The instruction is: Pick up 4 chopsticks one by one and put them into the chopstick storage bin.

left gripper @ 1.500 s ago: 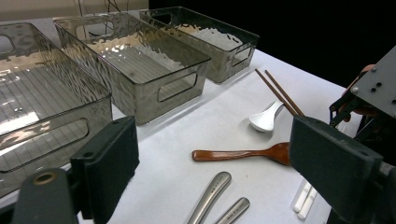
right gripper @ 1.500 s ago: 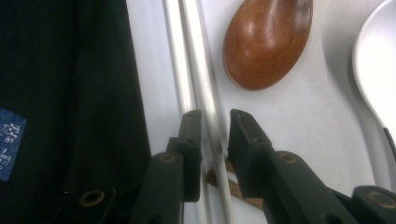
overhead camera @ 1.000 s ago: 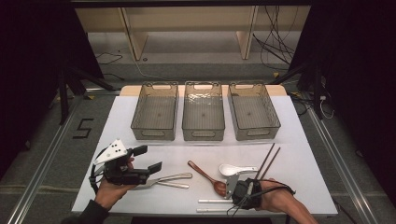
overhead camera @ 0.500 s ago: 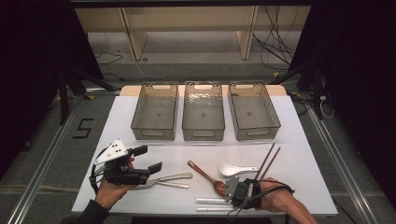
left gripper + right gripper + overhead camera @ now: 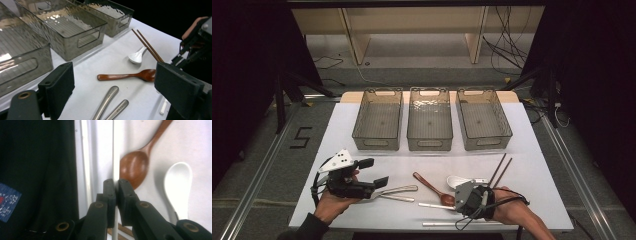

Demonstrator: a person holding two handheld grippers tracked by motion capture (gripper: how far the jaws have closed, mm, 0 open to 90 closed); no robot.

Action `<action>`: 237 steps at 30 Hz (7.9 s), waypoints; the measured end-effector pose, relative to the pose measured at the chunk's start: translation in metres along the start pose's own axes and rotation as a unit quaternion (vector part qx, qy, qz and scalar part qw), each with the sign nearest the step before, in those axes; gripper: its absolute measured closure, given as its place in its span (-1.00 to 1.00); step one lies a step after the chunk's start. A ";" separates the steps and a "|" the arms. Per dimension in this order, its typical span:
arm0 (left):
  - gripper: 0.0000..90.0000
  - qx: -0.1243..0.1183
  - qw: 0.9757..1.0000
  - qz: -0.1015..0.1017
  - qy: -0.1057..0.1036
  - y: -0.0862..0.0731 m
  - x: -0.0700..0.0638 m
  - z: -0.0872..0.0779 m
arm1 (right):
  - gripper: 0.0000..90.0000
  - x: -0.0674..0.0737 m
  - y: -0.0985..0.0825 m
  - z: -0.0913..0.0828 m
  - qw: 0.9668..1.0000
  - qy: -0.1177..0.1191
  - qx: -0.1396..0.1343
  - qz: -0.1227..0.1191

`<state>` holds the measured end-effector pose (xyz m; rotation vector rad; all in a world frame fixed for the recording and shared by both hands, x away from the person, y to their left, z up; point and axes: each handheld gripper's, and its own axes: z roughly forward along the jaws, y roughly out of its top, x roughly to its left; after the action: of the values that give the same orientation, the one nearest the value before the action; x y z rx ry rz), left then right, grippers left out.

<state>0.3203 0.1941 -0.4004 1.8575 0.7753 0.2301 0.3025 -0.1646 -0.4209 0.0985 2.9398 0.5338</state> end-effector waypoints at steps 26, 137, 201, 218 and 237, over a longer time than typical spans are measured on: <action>-0.41 0.178 0.972 0.129 -0.078 0.018 -0.043 0.066 | 0.90 -0.008 0.024 -0.003 1.000 -0.019 -0.001 -0.024; 0.84 0.139 0.988 0.054 0.040 0.047 0.020 0.063 | -0.28 -0.002 -0.021 -0.022 0.980 -0.030 -0.100 0.171; 0.84 0.149 0.962 -0.108 0.200 0.068 0.168 0.071 | -0.30 0.001 -0.023 -0.017 0.981 -0.015 -0.089 0.170; 0.52 0.185 0.948 -0.141 0.220 0.062 0.180 0.083 | -0.30 0.002 -0.023 -0.017 0.981 -0.013 -0.090 0.169; -0.56 0.088 0.987 -0.090 0.098 0.077 0.100 0.049 | -0.30 0.003 -0.022 -0.014 0.984 -0.008 -0.080 0.161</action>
<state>0.4531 0.2001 -0.3721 1.9339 1.1249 0.2369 0.2965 -0.1897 -0.4159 0.5628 2.8647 0.8069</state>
